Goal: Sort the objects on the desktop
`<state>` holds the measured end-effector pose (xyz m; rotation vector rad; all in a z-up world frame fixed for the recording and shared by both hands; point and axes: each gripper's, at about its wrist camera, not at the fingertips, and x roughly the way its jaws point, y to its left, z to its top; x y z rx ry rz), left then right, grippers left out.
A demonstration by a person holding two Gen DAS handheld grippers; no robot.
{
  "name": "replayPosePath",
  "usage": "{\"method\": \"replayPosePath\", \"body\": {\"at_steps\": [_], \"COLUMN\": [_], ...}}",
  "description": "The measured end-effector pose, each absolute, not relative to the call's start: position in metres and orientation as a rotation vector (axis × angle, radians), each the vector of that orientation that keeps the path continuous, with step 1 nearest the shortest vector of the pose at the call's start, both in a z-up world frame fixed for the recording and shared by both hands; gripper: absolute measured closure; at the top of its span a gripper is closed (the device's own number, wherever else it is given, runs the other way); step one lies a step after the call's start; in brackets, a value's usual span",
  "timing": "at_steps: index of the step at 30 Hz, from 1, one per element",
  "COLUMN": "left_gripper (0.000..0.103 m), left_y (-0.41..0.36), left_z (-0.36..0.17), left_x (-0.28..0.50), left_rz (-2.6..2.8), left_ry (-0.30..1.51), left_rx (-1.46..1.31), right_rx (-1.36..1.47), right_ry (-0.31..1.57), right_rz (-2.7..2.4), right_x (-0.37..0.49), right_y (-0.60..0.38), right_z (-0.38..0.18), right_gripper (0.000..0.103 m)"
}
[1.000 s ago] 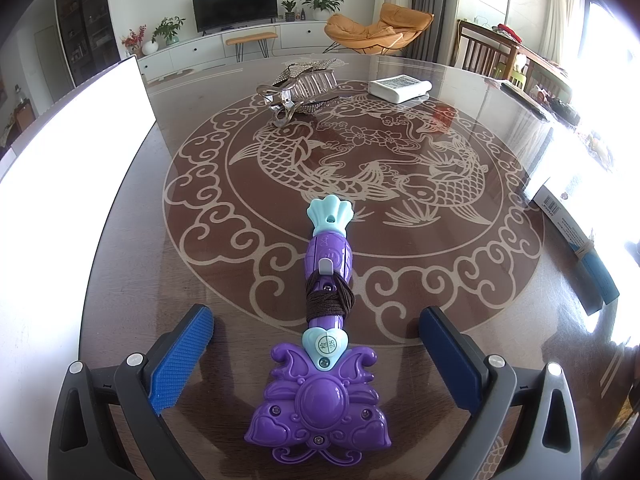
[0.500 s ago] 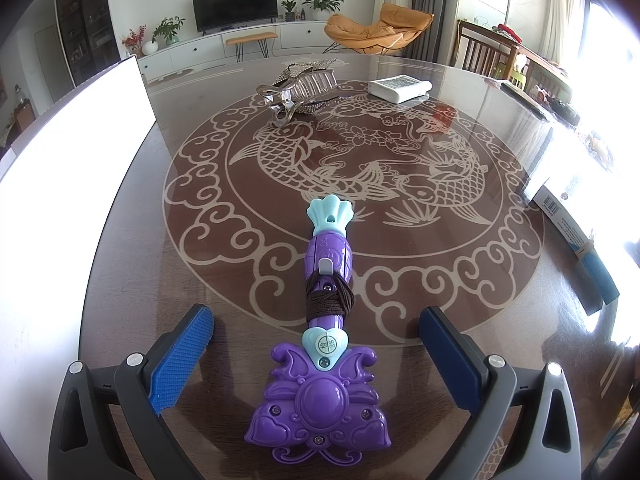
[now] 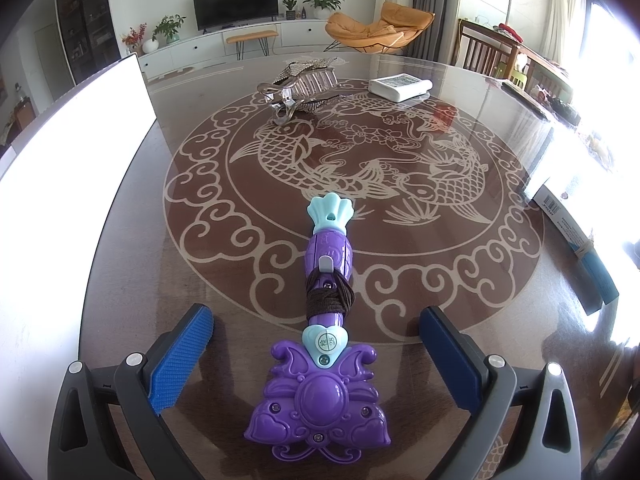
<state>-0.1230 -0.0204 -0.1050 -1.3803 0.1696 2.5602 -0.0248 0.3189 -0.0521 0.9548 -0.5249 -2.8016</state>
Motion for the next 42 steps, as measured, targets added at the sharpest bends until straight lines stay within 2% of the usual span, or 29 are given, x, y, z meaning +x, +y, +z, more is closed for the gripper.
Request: {"method": "replayPosePath", "body": {"at_steps": [2, 6, 8, 10, 14, 16, 18, 20, 21, 22, 25, 26, 27, 28, 29, 31, 42], "left_gripper": [0.000, 0.000, 0.000, 0.000, 0.000, 0.004, 0.023, 0.068, 0.078, 0.081, 0.082, 0.082, 0.082, 0.082, 0.082, 0.082, 0.082], "left_y": [-0.025, -0.061, -0.067, -0.053, -0.010, -0.003, 0.004, 0.013, 0.016, 0.019, 0.018, 0.015, 0.011, 0.005, 0.000, -0.011, -0.069], "left_z": [-0.101, -0.092, -0.091, -0.093, -0.105, -0.103, -0.098, -0.093, -0.091, -0.091, -0.090, -0.088, -0.086, -0.082, -0.078, -0.066, 0.015], "left_x": [-0.131, -0.136, -0.137, -0.137, -0.131, -0.132, -0.133, -0.133, -0.133, -0.133, -0.124, -0.118, -0.113, -0.107, -0.100, -0.087, -0.026], "left_rz": [2.453, 2.348, 2.353, 2.379, 2.435, 2.450, 2.475, 2.479, 2.465, 2.461, 2.478, 2.484, 2.494, 2.507, 2.523, 2.552, 2.685], "left_ry": [0.186, -0.159, -0.248, -0.142, 0.266, 0.259, 0.248, 0.266, 0.256, 0.255, 0.226, 0.203, 0.179, 0.153, 0.120, 0.050, -0.193], "left_rx": [-1.408, -1.427, -1.441, -1.475, -1.495, -1.454, -1.401, -1.354, -1.343, -1.339, -1.283, -1.258, -1.231, -1.205, -1.174, -1.113, -0.803], "right_rx": [0.976, 1.048, 1.051, 1.055, 1.165, 1.225, 1.276, 1.326, 1.347, 1.373, 1.453, 1.501, 1.560, 1.595, 1.597, 1.638, 1.392], "right_ry": [-0.528, -0.521, -0.526, -0.533, -0.519, -0.472, -0.377, -0.228, -0.151, -0.072, 0.090, 0.133, 0.171, 0.230, 0.245, 0.250, 0.308], "right_rz": [-2.786, -2.719, -2.710, -2.720, -2.673, -2.641, -2.593, -2.546, -2.522, -2.496, -2.464, -2.452, -2.429, -2.430, -2.417, -2.406, -2.436], "right_x": [-0.027, -0.035, -0.035, -0.036, -0.049, -0.059, -0.072, -0.085, -0.091, -0.097, -0.117, -0.124, -0.129, -0.130, -0.129, -0.126, -0.107], "right_y": [0.318, 0.315, 0.315, 0.315, 0.316, 0.314, 0.305, 0.285, 0.274, 0.262, 0.234, 0.228, 0.223, 0.219, 0.216, 0.213, 0.166], "right_z": [-0.054, -0.059, -0.059, -0.060, -0.061, -0.059, -0.053, -0.047, -0.045, -0.045, -0.050, -0.055, -0.061, -0.063, -0.061, -0.057, 0.029], "right_gripper": [0.006, 0.006, 0.006, 0.006, 0.006, 0.006, 0.006, 0.006, 0.006, 0.006, 0.006, 0.010, 0.020, 0.036, 0.059, 0.058, 0.059]}}
